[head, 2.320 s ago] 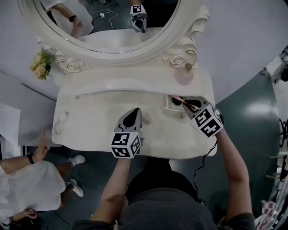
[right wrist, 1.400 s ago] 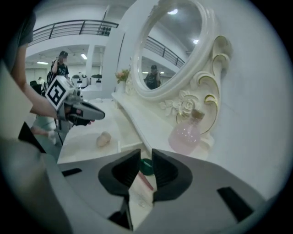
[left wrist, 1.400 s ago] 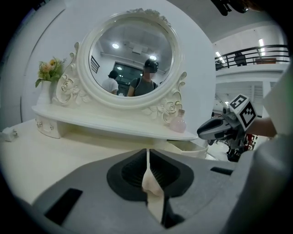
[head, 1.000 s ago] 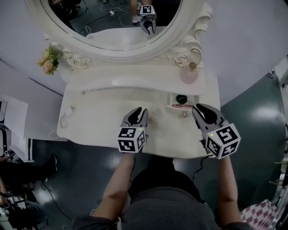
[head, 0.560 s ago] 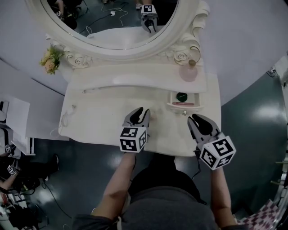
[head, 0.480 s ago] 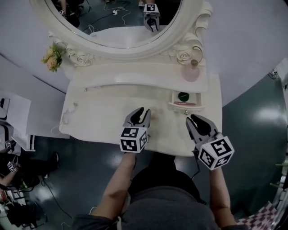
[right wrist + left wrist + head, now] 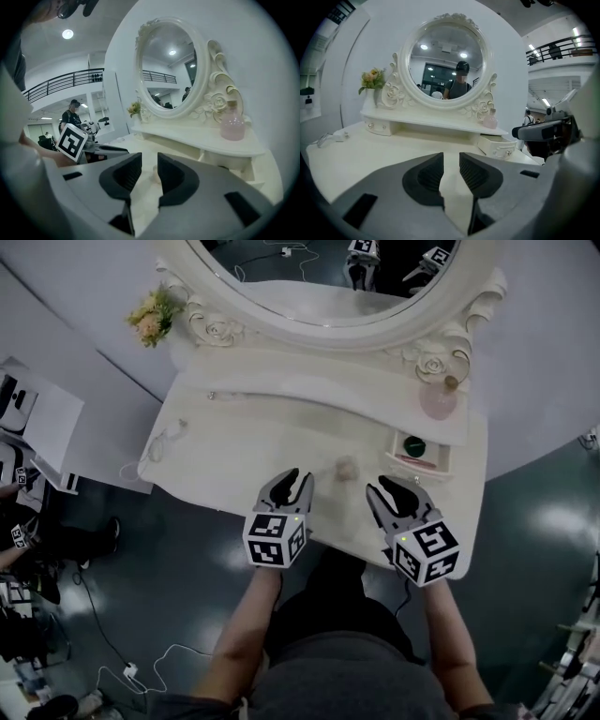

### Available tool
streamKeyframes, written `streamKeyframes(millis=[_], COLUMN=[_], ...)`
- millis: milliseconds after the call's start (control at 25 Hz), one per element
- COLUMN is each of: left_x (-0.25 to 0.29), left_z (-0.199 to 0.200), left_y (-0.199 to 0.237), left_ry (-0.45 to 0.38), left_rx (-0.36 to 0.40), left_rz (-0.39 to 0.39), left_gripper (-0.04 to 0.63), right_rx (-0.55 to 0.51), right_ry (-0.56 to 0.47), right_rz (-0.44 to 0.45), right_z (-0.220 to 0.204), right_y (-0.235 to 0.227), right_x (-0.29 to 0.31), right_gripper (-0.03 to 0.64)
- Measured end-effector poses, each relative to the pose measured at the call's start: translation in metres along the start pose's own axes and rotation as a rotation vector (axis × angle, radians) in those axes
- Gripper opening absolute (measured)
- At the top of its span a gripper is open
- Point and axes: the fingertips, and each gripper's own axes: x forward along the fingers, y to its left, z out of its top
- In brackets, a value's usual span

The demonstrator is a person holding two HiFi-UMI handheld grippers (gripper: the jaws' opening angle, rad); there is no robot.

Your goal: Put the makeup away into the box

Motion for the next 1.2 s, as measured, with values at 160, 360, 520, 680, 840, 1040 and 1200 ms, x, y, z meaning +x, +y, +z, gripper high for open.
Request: streamKeyframes(millis=[160, 360, 520, 680, 840, 1040, 1200], left_x=[-0.022, -0.04, -0.049, -0.054, -0.057, -0.058, -0.057], left_z=[-0.007, -0.015, -0.022, -0.027, -0.029, -0.036, -0.039], left_y=[0.025, 0.05, 0.065, 0.078, 0.087, 0.097, 0.1], left_ry=[-0.009, -0.022, -0.025, -0.025, -0.026, -0.021, -0.018], left_rx=[-0.039, -0.089, -0.124, -0.145, -0.165, -0.187, -0.202], left_rz=[0.06, 0.12, 0.151, 0.167, 0.179, 0.185, 0.185], left_gripper=[0.094, 0.094, 0.094, 0.094, 0.094, 0.094, 0.094], right_rx=[-0.03, -0.084, -0.126, -0.14, -0.142, -0.153, -0.176], right_ry=[0.063, 0.157, 0.228, 0.303, 0.377, 0.439, 0.474], right_rz=[0.032, 0.011, -0.034, -0.07, -0.103, -0.164, -0.212], right_z=[-0.006, -0.019, -0.029, -0.043, -0.059, -0.073, -0.078], right_y=[0.015, 0.016, 0.01, 0.005, -0.001, -0.011, -0.02], right_x=[0.031, 0.063, 0.082, 0.099, 0.112, 0.121, 0.125], right_gripper=[0.132, 0.178, 0.213, 0.241, 0.252, 0.253, 0.235])
